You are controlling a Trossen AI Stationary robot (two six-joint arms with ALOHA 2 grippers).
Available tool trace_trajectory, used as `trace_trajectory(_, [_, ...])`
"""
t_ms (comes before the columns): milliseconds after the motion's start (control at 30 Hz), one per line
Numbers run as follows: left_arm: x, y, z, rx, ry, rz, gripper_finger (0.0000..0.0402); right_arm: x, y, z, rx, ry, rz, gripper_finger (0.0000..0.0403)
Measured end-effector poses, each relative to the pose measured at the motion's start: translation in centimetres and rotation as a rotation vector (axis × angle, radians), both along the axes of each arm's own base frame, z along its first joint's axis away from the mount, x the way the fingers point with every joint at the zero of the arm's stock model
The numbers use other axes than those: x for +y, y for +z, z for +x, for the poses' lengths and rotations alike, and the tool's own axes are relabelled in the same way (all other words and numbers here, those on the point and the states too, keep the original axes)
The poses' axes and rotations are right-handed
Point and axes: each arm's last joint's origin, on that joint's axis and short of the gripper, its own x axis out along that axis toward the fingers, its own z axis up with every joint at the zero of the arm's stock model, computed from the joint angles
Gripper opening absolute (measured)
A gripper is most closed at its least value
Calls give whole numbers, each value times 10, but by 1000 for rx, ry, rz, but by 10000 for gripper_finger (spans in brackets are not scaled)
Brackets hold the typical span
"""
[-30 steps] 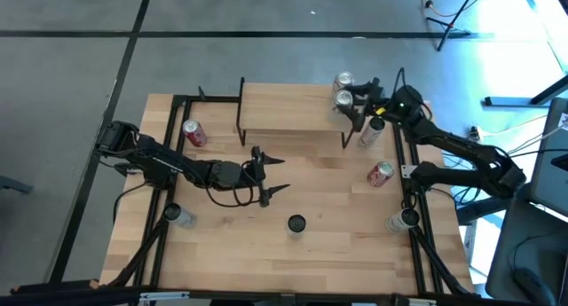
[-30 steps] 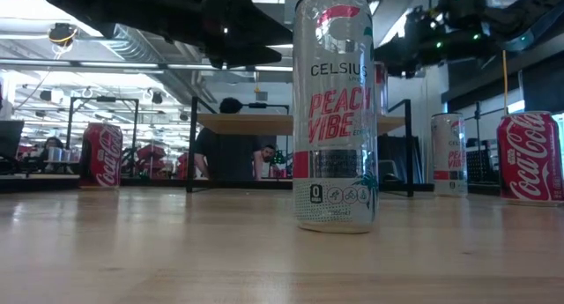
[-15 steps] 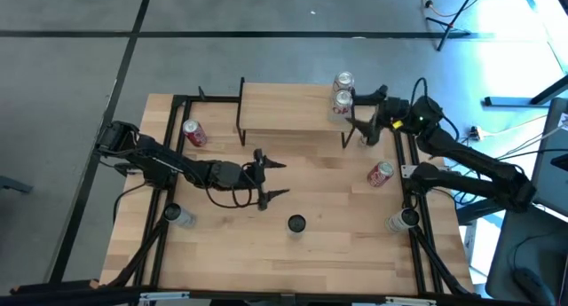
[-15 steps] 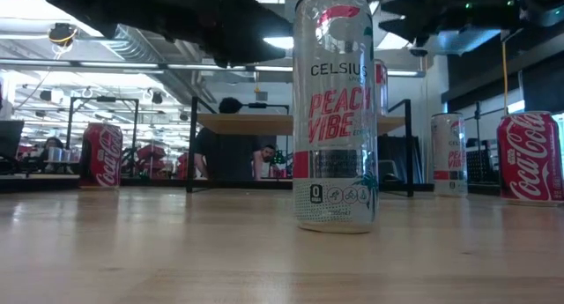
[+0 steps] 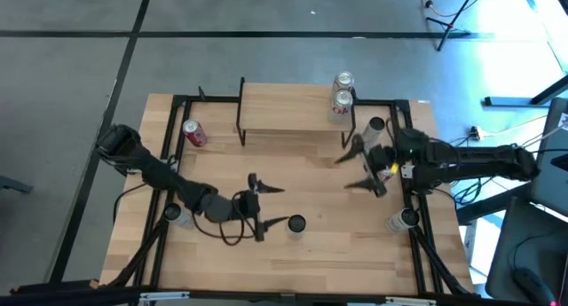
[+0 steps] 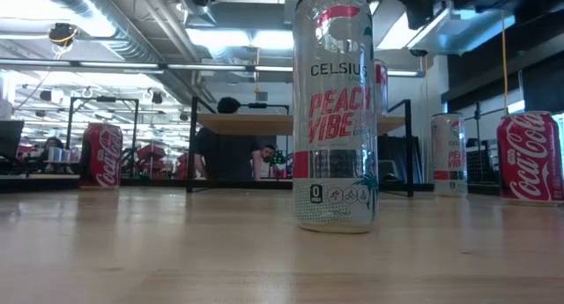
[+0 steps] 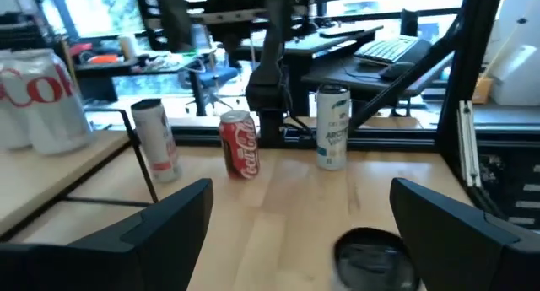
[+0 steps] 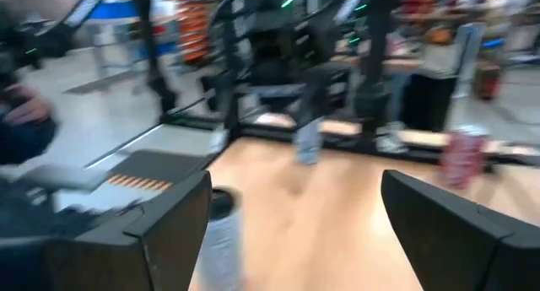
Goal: Place canned beverage on shelf
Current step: Put the bottom white-pink soda can on the shelf
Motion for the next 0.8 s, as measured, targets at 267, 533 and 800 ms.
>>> trace_trajectory(267, [-51, -12, 27, 4, 43, -23, 346, 41, -33, -6, 107, 110, 48, 335])
trace_trajectory(533, [-70, -21, 54, -7, 191, -9, 346, 71, -39, -16, 98, 174, 117, 335])
trace_trajectory(800, [-73, -43, 59, -10, 230, -103, 346, 102, -46, -21, 120, 177, 116, 335])
